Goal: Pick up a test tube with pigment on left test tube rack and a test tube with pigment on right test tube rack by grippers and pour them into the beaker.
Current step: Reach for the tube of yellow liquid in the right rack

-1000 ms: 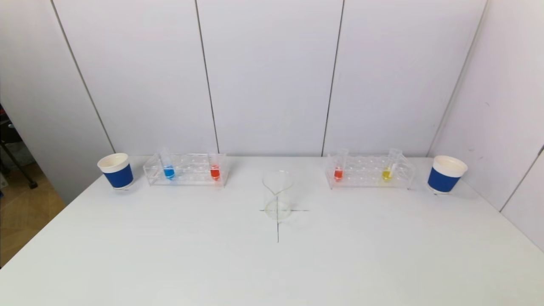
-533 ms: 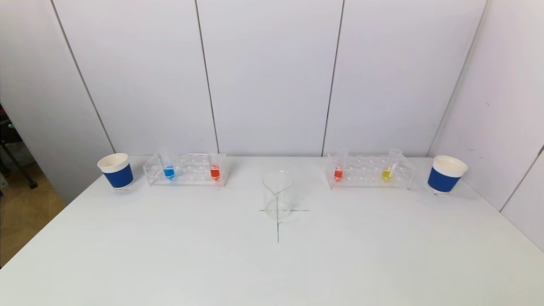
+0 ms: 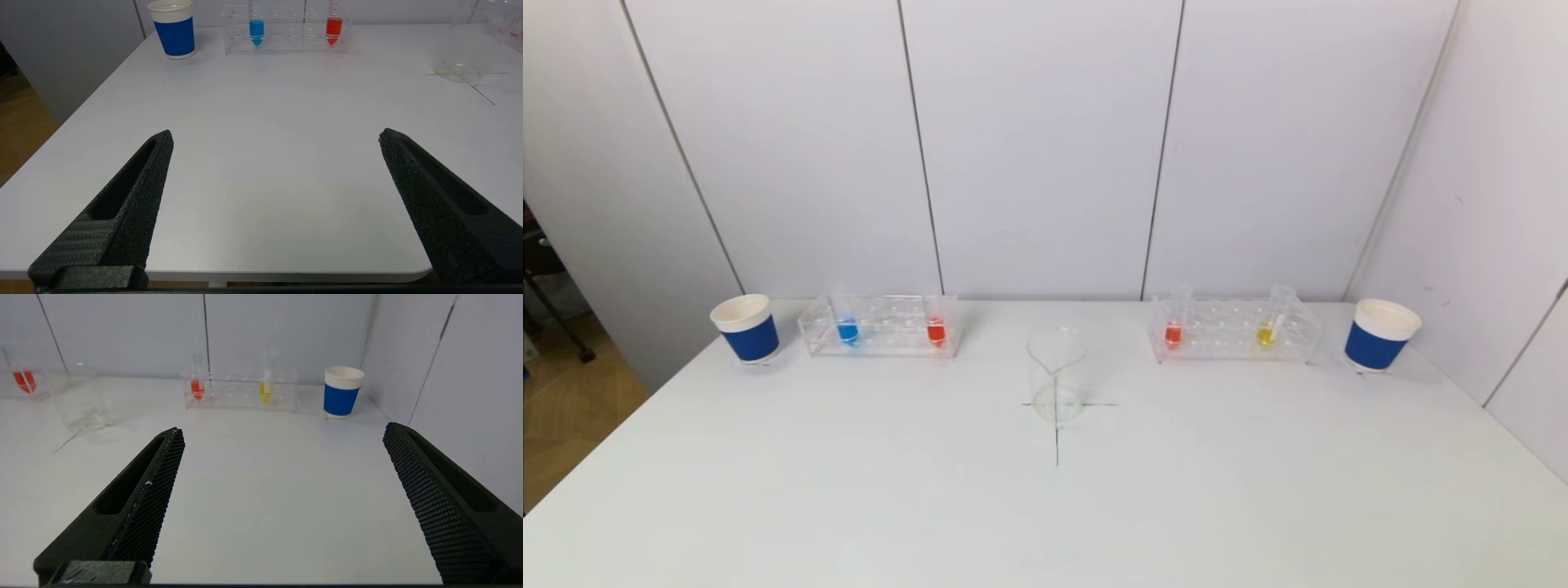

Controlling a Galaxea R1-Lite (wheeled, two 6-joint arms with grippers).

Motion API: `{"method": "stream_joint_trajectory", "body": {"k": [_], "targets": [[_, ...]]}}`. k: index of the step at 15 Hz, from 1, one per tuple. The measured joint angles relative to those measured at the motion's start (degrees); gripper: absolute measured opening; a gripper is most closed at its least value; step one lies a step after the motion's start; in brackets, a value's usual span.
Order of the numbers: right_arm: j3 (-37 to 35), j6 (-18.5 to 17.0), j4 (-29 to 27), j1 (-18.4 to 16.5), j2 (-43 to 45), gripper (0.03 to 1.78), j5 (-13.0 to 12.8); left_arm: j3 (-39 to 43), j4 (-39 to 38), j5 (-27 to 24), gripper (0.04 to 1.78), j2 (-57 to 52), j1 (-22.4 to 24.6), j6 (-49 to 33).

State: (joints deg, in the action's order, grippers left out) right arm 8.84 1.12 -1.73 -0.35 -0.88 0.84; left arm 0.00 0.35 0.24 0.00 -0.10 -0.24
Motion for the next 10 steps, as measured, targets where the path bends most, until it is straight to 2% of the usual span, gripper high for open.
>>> {"method": "stream_joint_trajectory", "body": {"k": [2,5,8,10], "targets": [[6.29,-0.02,-2.06,0.02,-2.65,1.77,0.41,0.00,0.00,-0.02,1.76,0.00,0.00,0.02],[14.07,-0.16,-2.28,0.30,-9.90,1.77,1.06,0.00,-0.02,-0.02,1.76,0.00,0.00,0.02],[20.04,-0.52,-0.17,1.54,-19.10,1.77,3.07,0.00,-0.02,-0.02,1.76,0.00,0.00,0.02],[22.47,-1.01,3.68,2.11,-25.99,1.77,4.12,0.00,-0.02,-0.02,1.76,0.00,0.00,0.02]]}}
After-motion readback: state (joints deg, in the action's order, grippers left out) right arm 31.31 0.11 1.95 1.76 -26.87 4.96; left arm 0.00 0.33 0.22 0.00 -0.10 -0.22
